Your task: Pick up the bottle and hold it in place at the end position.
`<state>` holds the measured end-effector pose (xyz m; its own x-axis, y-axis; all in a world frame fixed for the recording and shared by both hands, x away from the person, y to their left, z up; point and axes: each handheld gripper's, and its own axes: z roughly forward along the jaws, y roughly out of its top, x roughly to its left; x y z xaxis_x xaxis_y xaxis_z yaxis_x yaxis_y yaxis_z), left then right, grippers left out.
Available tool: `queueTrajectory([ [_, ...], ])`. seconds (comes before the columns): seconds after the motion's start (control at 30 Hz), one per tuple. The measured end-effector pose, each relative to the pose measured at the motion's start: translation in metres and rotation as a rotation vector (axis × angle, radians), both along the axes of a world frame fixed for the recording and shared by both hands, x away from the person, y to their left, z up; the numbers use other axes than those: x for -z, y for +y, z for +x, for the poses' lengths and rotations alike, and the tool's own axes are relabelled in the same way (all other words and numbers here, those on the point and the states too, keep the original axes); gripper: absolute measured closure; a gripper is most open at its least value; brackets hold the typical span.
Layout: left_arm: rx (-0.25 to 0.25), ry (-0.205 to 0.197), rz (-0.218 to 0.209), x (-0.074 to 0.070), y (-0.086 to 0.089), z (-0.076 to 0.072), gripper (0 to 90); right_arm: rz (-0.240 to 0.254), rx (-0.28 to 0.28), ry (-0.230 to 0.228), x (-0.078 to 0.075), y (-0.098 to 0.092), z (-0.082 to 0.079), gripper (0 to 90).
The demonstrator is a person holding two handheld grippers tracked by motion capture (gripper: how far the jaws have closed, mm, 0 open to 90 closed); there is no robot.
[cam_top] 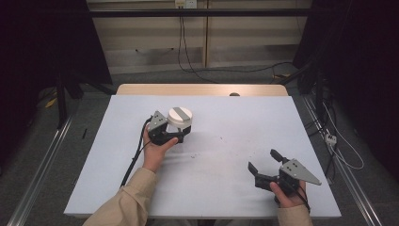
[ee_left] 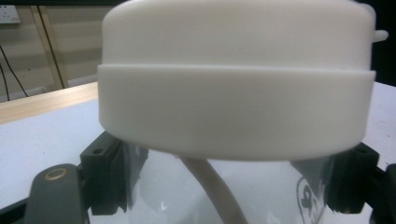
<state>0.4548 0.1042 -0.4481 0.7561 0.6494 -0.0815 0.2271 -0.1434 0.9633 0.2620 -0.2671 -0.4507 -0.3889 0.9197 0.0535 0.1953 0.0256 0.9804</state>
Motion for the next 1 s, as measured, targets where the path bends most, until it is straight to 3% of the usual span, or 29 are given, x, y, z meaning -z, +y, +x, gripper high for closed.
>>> queueTrajectory([
  [0.33, 0.022, 0.003, 0.013, 0.0, -0.011, 0.004, 18.6, -0.005, -0.006, 0.001, 0.0, 0.001, 0.0, 5.3],
  [0.57, 0.033, 0.006, -0.001, 0.0, -0.021, 0.005, 18.6, -0.006, -0.009, 0.002, 0.0, 0.001, 0.0, 5.5],
  [1.0, 0.038, 0.008, 0.011, 0.001, -0.024, 0.006, 18.6, -0.017, -0.017, 0.005, 0.001, 0.003, 0.0, 5.7],
])
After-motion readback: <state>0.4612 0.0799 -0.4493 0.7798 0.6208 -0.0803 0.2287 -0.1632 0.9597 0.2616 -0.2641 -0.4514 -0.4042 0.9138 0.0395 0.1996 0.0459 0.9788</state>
